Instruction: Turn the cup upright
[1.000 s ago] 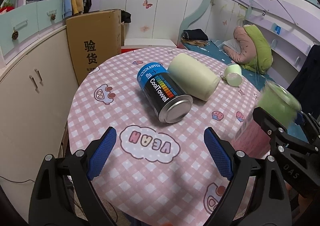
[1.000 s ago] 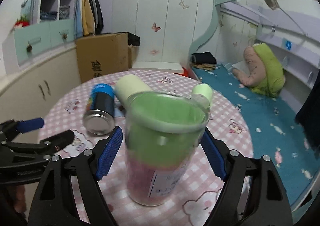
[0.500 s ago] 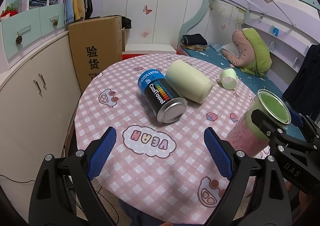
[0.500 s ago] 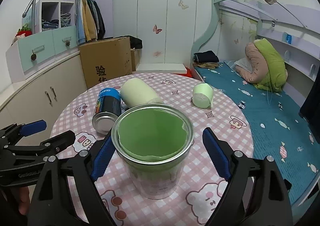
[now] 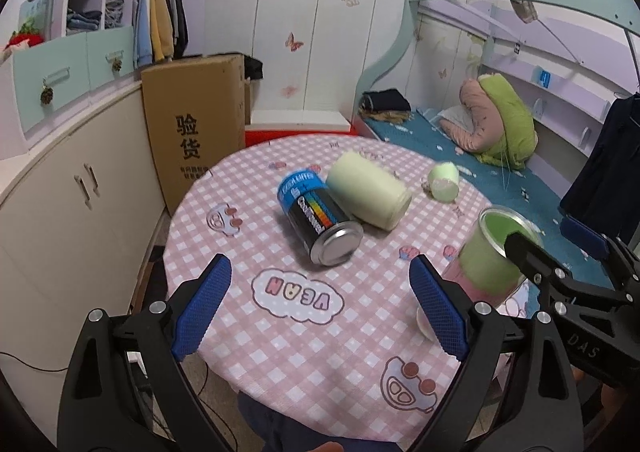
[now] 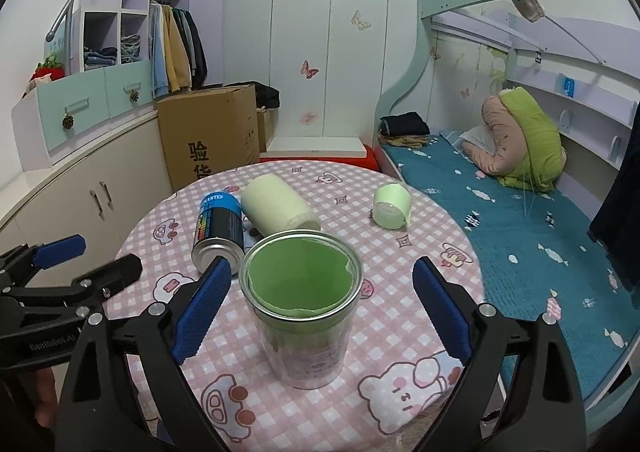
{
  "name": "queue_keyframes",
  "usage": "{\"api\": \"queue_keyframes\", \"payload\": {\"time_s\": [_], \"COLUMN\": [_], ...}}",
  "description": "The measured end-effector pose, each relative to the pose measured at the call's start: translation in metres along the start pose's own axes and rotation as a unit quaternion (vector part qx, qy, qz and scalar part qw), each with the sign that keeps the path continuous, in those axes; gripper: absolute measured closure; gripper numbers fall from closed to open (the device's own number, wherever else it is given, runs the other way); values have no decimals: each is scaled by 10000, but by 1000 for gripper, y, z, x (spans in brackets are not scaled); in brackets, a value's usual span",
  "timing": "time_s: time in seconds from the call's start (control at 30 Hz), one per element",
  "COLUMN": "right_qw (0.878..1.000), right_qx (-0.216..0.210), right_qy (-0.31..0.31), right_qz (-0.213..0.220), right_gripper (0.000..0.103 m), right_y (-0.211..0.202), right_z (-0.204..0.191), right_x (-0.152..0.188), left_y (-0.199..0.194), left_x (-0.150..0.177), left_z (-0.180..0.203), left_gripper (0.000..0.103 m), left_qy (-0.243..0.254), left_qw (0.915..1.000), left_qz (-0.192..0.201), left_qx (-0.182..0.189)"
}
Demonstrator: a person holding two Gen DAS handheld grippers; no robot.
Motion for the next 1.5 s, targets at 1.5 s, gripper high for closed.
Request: {"api": "queue_keyframes", "payload": {"time_s": [1.5], "right_qw": [9985], "right_qx": [477], "right_qy": [254], "right_qz": [117], "right_gripper": [8], "right_y": [-48], "right_z": [16], "right_x": [-24], "left_y": [-35], "left_x": [-33], "left_z": [34], "left_gripper": [5], "left_qy": [303], "left_qw": [9963], "left_qz": [799], "left_qx": [-126]}}
Point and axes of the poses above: each gripper's, at about its wrist camera, not at the fingertips, and y roughly the way its jaws point, z to its right, x to its underside, the point moved 4 cm from there along y, roughly the way its jaws point, and after that the axes turned 15 degrees about -y, right-handed, at the moved point
